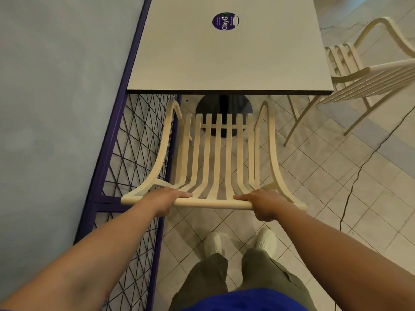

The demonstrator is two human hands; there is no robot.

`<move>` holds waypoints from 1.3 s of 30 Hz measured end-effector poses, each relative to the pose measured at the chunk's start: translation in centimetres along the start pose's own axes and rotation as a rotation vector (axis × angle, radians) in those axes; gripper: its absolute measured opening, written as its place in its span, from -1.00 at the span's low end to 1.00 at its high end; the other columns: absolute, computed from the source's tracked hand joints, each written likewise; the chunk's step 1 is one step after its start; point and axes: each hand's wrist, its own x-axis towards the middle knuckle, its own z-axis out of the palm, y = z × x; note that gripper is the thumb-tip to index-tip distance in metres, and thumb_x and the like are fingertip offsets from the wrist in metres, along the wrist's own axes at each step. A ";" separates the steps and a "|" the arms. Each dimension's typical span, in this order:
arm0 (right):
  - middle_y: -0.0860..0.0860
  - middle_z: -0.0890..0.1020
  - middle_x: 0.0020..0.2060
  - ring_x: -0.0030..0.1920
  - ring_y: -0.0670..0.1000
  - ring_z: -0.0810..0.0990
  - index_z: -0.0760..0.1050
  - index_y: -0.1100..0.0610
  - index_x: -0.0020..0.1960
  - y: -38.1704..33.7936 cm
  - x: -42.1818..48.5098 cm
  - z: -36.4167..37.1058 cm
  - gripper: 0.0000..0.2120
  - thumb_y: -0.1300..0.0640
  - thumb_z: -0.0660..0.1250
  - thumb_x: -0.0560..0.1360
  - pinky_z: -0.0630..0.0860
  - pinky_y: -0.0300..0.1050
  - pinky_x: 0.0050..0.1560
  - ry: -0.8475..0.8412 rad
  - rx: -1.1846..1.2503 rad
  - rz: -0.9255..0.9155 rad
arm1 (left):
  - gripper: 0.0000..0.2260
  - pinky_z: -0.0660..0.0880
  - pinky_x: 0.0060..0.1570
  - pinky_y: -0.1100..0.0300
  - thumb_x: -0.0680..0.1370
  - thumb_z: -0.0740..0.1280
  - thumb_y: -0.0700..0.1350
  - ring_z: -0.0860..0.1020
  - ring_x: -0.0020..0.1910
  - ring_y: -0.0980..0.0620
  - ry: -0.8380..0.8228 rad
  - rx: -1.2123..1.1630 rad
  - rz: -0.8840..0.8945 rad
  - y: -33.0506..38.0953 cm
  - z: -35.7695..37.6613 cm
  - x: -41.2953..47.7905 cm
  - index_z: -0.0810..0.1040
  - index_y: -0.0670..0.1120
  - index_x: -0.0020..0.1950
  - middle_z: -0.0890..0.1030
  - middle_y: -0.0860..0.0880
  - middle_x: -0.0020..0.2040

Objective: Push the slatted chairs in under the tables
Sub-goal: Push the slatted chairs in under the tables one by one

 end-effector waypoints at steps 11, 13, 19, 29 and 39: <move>-0.02 0.57 0.14 -0.02 0.01 0.57 0.16 -0.30 0.53 0.4 0.1 -0.3 -0.25 0.24 0.34 0.52 0.58 -0.01 0.09 -0.015 0.001 -0.004 | -0.19 0.40 -0.23 0.18 0.55 0.27 -0.34 0.48 -0.12 0.05 -0.012 0.004 -0.016 0.3 -0.2 0.1 0.15 0.47 0.50 0.44 0.06 0.06; -0.02 0.56 0.13 -0.03 0.01 0.56 0.17 -0.29 0.53 0.3 0.0 -0.3 -0.27 0.22 0.33 0.52 0.57 -0.02 0.07 -0.017 -0.008 0.001 | -0.20 0.39 -0.24 0.19 0.55 0.27 -0.33 0.47 -0.12 0.06 -0.017 0.000 -0.020 0.4 -0.2 -0.1 0.15 0.47 0.50 0.44 0.06 0.07; -0.03 0.60 0.16 0.04 0.03 0.59 0.24 -0.19 0.52 0.2 -0.1 -0.4 -0.40 0.04 0.32 0.53 0.57 0.04 0.13 -0.008 -0.001 0.011 | -0.27 0.47 -0.06 0.14 0.54 0.36 -0.12 0.50 0.03 0.04 -0.073 -0.030 -0.011 0.1 -0.4 -0.3 0.13 0.45 0.51 0.49 0.06 0.18; 0.01 0.58 0.24 0.13 0.05 0.56 0.27 -0.11 0.52 -0.1 -2.9 -1.0 -0.37 -0.28 0.28 0.52 0.50 0.10 0.21 0.062 0.067 0.027 | -0.22 0.47 0.17 0.05 0.48 0.47 0.12 0.50 0.20 -0.02 -0.132 -0.060 0.062 3.3 -3.1 -1.0 0.13 0.23 0.60 0.49 0.00 0.36; 0.06 0.46 0.40 0.32 0.10 0.46 0.20 -0.09 0.57 5.4 -8.9 -0.3 -0.34 -0.26 0.26 0.55 0.42 0.05 0.29 0.167 0.309 0.116 | -0.12 0.28 0.39 -0.03 0.41 0.53 0.19 0.28 0.48 -0.08 -0.166 0.125 0.137 13.3 -6.3 0.3 0.12 0.19 0.61 0.30 0.00 0.55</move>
